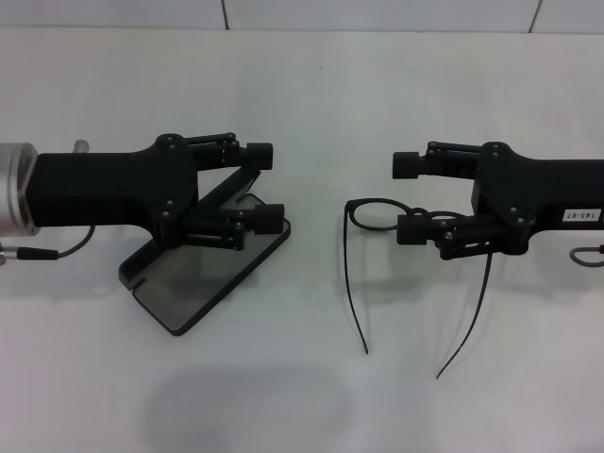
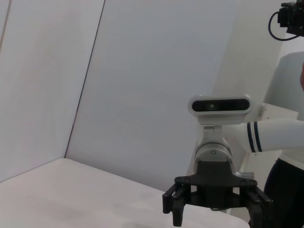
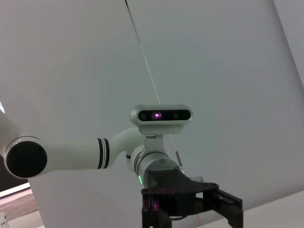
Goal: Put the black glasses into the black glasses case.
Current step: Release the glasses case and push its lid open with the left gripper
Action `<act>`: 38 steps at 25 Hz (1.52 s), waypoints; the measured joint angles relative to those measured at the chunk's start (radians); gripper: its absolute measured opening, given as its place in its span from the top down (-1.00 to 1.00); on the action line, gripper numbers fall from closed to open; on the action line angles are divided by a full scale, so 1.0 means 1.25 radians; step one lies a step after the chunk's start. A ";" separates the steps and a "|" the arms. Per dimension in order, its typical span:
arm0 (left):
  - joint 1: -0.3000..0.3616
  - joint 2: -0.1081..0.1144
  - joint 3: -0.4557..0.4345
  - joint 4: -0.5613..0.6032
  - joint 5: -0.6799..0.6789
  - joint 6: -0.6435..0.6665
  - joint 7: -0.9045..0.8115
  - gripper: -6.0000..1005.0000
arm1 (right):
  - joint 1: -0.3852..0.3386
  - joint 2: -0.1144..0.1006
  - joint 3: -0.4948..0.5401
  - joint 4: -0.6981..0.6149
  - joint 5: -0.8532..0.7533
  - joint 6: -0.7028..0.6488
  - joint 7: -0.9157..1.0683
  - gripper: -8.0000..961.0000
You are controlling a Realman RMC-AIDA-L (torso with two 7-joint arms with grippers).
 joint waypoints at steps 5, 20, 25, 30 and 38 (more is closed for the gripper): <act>0.000 0.000 0.000 0.000 0.000 0.000 0.000 -0.74 | 0.000 0.001 0.000 0.000 0.000 0.000 0.000 -0.81; -0.050 0.028 -0.013 0.143 0.077 -0.057 -0.293 -0.71 | -0.014 -0.017 0.050 0.009 0.003 0.001 -0.025 -0.79; -0.064 -0.040 0.002 0.533 0.447 -0.098 -0.669 -0.66 | -0.040 -0.023 0.103 0.010 0.006 -0.022 -0.026 -0.79; -0.083 -0.101 0.080 0.767 0.748 -0.050 -0.809 -0.59 | -0.071 -0.021 0.147 0.010 0.008 -0.027 -0.026 -0.78; -0.115 -0.105 0.201 0.725 0.803 -0.018 -0.890 -0.41 | -0.082 -0.016 0.156 0.010 0.009 -0.028 -0.028 -0.78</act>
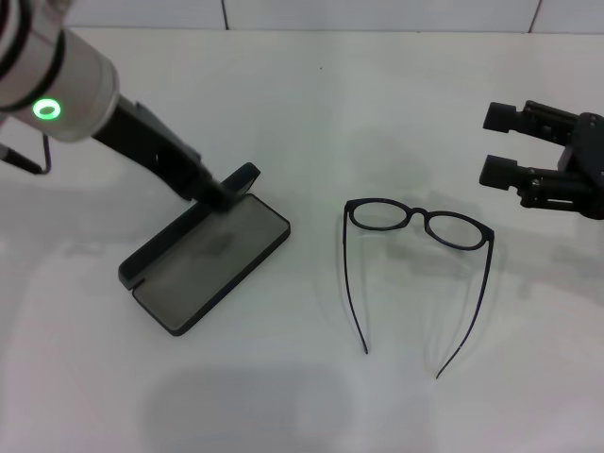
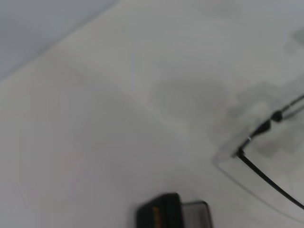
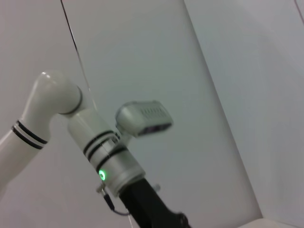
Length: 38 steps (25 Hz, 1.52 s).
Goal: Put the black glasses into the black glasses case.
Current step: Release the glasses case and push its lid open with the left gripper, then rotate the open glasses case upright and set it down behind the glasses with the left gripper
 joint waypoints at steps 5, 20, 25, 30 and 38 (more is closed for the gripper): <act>-0.026 0.000 -0.002 -0.116 0.000 -0.023 0.016 -0.41 | 0.000 0.007 0.000 0.000 0.000 0.000 -0.009 -0.77; -0.040 -0.003 0.002 -0.199 0.055 -0.081 0.026 -0.39 | 0.005 0.009 0.000 0.000 -0.001 0.005 -0.018 -0.76; -0.054 -0.003 0.028 -0.249 0.078 -0.115 0.026 -0.39 | 0.006 0.006 0.000 0.000 0.000 0.007 -0.018 -0.75; -0.060 -0.005 0.079 -0.258 0.124 -0.132 0.008 -0.38 | 0.006 0.005 0.003 0.000 0.001 0.007 -0.018 -0.75; -0.069 -0.006 0.087 -0.252 0.128 -0.134 0.007 0.04 | 0.002 0.005 0.020 0.000 0.001 0.007 -0.019 -0.74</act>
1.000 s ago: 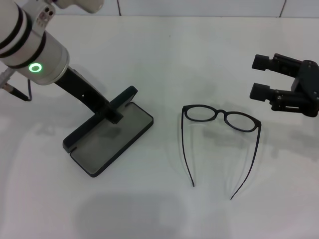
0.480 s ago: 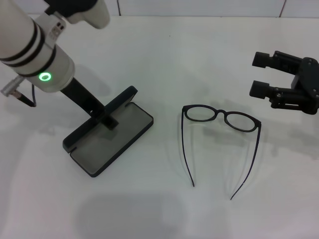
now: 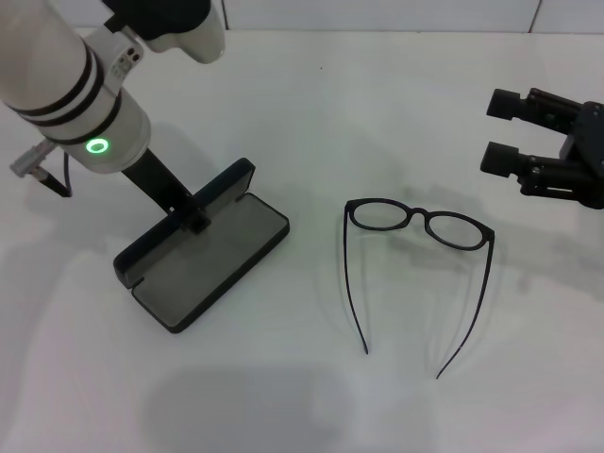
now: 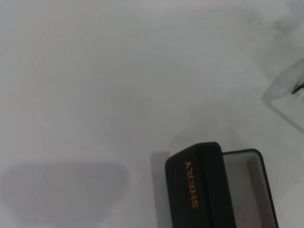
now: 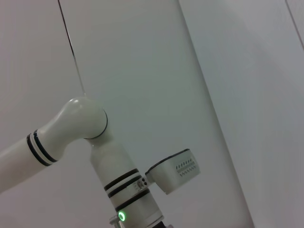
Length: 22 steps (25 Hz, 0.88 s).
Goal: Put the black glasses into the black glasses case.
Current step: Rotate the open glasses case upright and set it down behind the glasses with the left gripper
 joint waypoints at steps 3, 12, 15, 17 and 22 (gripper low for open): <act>-0.003 0.000 0.000 0.002 0.000 0.000 0.003 0.29 | 0.000 -0.001 0.000 0.000 0.000 0.000 0.000 -0.74; -0.014 0.001 0.008 0.068 0.049 0.003 0.009 0.54 | 0.002 -0.005 0.001 0.001 0.000 0.007 -0.001 -0.73; -0.014 0.001 0.013 0.106 0.058 -0.031 0.045 0.57 | 0.004 -0.005 0.000 0.001 -0.003 -0.003 -0.001 -0.73; -0.017 0.000 0.041 0.113 0.060 -0.086 0.090 0.58 | 0.005 -0.007 -0.005 0.000 -0.007 -0.023 -0.001 -0.72; -0.032 0.000 0.157 0.078 0.062 -0.248 0.197 0.56 | 0.007 -0.010 -0.009 -0.001 -0.018 -0.077 -0.003 -0.72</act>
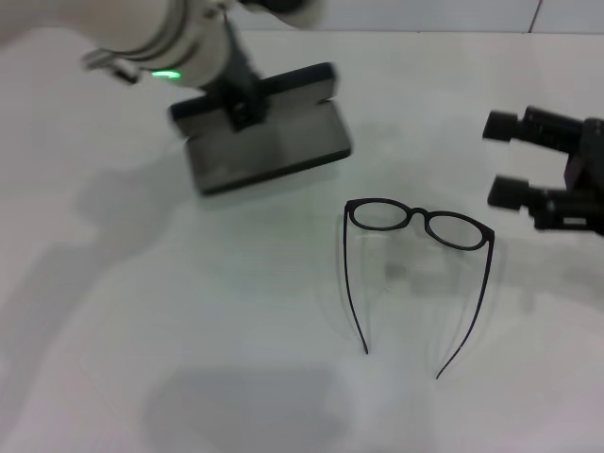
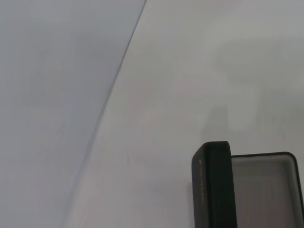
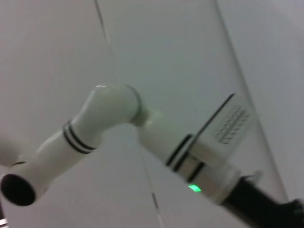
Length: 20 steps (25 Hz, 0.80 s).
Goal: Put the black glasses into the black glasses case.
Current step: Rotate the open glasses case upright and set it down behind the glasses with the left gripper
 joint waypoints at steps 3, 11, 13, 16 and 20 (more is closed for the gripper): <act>-0.028 -0.002 0.048 -0.057 0.000 -0.117 0.063 0.56 | -0.002 0.004 -0.002 -0.002 -0.021 -0.028 -0.008 -0.72; -0.124 -0.007 0.123 -0.243 -0.010 -0.261 0.127 0.53 | -0.018 0.023 -0.004 0.000 -0.042 -0.050 -0.024 -0.71; -0.132 -0.008 0.133 -0.262 -0.015 -0.265 0.130 0.53 | -0.020 0.025 -0.004 0.000 -0.042 -0.050 -0.027 -0.71; -0.145 -0.008 0.152 -0.294 -0.030 -0.267 0.136 0.52 | -0.026 0.028 -0.001 0.000 -0.043 -0.046 -0.029 -0.70; -0.152 -0.009 0.164 -0.310 -0.038 -0.267 0.136 0.51 | -0.029 0.029 0.003 0.000 -0.042 -0.043 -0.029 -0.70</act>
